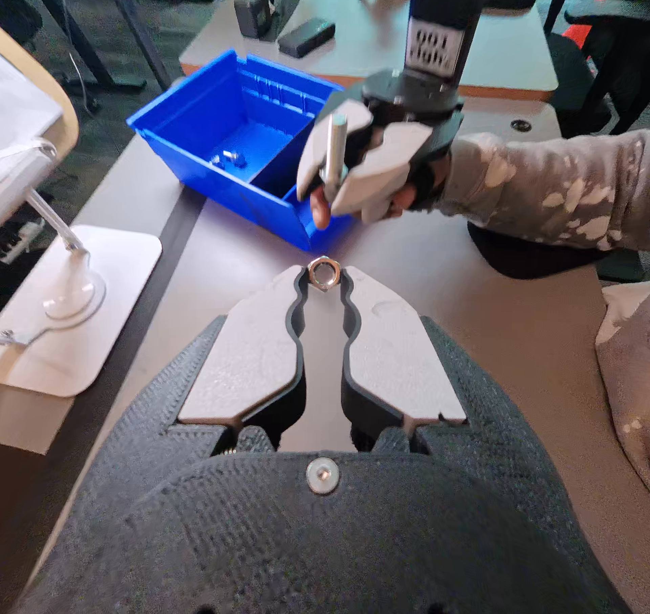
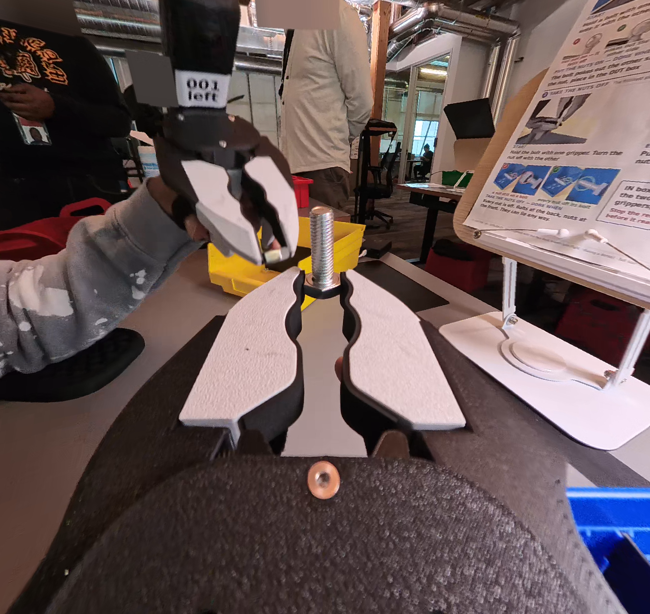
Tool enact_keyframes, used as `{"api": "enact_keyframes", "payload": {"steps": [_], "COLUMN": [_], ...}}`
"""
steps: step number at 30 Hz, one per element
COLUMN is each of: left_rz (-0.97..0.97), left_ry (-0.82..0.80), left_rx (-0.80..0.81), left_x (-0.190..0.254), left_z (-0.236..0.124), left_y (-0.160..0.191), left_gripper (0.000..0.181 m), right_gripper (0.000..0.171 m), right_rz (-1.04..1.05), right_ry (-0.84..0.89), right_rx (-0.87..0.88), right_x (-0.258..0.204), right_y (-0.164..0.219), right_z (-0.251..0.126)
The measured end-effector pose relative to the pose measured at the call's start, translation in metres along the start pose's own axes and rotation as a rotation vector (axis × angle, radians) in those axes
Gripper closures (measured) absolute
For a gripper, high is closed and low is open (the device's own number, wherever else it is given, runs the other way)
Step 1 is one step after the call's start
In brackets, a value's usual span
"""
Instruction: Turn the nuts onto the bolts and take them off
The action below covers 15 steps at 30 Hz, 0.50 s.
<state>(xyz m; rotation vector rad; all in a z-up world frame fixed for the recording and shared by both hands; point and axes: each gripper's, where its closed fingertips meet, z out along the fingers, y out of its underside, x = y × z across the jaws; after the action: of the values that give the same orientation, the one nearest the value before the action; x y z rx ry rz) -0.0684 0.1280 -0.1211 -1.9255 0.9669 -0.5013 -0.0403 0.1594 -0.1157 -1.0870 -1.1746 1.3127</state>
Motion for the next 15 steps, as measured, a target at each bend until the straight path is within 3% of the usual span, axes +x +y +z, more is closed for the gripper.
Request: {"api": "enact_keyframes", "payload": {"steps": [4, 15], "left_rz": [0.037, 0.019], "left_ry": [0.019, 0.08], "left_rx": [0.087, 0.061], "left_x": [0.007, 0.019], "left_z": [-0.006, 0.002], "left_y": [-0.027, -0.012], "left_gripper": [0.163, 0.163], "right_gripper": [0.153, 0.153], "right_rz": [0.02, 0.053], "right_ry": [-0.017, -0.094], "right_rx": [-0.001, -0.068], "right_x": [-0.008, -0.048], "right_y": [0.008, 0.058], "right_z": [0.01, 0.049]}}
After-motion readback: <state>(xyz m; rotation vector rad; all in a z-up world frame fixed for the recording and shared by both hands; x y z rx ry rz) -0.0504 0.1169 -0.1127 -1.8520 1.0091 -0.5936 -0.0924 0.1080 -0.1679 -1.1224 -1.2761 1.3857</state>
